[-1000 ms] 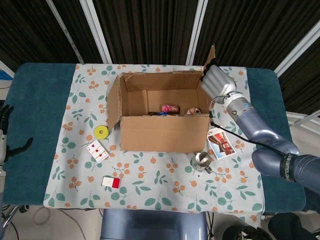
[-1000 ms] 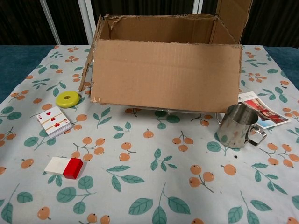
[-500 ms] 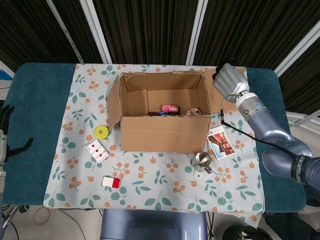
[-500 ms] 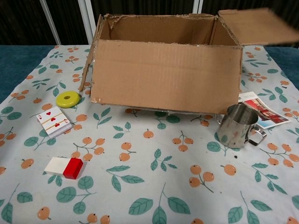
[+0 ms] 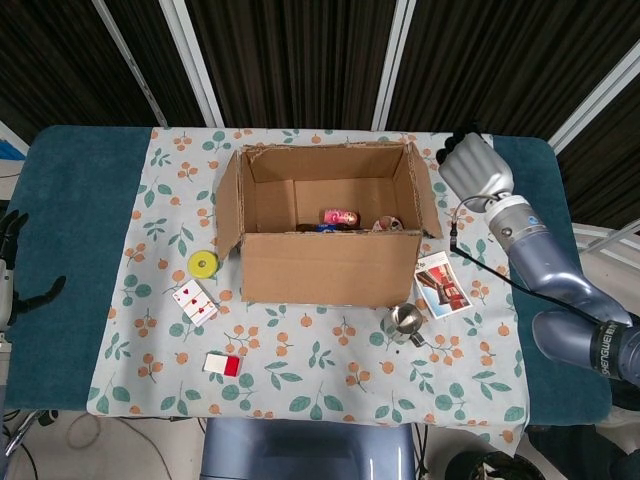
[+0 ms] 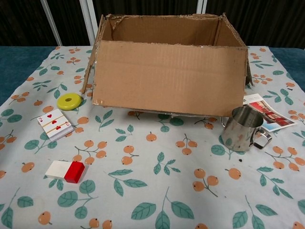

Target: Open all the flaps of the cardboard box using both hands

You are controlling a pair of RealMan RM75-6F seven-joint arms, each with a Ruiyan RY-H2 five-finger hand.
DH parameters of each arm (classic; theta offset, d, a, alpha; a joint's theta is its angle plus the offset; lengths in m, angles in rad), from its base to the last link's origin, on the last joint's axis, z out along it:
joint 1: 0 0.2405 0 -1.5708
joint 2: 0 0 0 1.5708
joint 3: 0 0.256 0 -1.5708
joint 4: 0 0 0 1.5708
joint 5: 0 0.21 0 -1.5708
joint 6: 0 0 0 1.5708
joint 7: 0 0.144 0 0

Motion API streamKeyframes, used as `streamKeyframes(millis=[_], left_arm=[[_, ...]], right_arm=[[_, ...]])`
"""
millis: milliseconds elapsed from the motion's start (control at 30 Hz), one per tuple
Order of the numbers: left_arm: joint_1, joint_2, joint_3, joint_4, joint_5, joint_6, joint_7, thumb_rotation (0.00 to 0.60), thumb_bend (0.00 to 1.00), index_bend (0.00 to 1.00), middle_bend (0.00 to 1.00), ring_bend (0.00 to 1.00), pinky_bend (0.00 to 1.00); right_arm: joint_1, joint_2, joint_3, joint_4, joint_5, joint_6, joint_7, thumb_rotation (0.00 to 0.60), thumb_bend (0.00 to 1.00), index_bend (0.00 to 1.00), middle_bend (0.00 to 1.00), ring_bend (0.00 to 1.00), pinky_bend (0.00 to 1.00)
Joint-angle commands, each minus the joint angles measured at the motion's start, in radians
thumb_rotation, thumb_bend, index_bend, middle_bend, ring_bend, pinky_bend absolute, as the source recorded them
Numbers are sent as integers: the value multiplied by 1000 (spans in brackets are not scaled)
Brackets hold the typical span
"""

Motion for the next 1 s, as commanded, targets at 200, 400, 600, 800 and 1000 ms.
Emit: streamKeyframes(millis=[200, 400, 600, 800, 1000], left_arm=[[11, 34, 17, -37, 2, 9, 87, 600, 195, 0, 0, 0, 0], [37, 66, 36, -81, 16, 45, 154, 600, 160, 0, 0, 0, 0], [84, 78, 77, -92, 38, 91, 191, 600, 144, 0, 0, 0, 0], [119, 91, 119, -76, 68, 113, 209, 600, 144, 0, 0, 0, 0], [114, 87, 120, -78, 83, 107, 213, 600, 144, 0, 0, 0, 0]], right_arm=[[-288, -48, 90, -179, -63, 417, 274, 600, 344, 38, 117, 141, 242], [-488, -100, 79, -262, -174, 646, 414, 600, 291, 0, 6, 57, 237], [-685, -153, 32, -280, -305, 812, 541, 600, 255, 0, 0, 6, 235], [-853, -219, -34, -194, -437, 919, 625, 600, 245, 0, 0, 0, 230], [-976, -291, -52, -41, -526, 967, 717, 600, 245, 0, 0, 0, 230]])
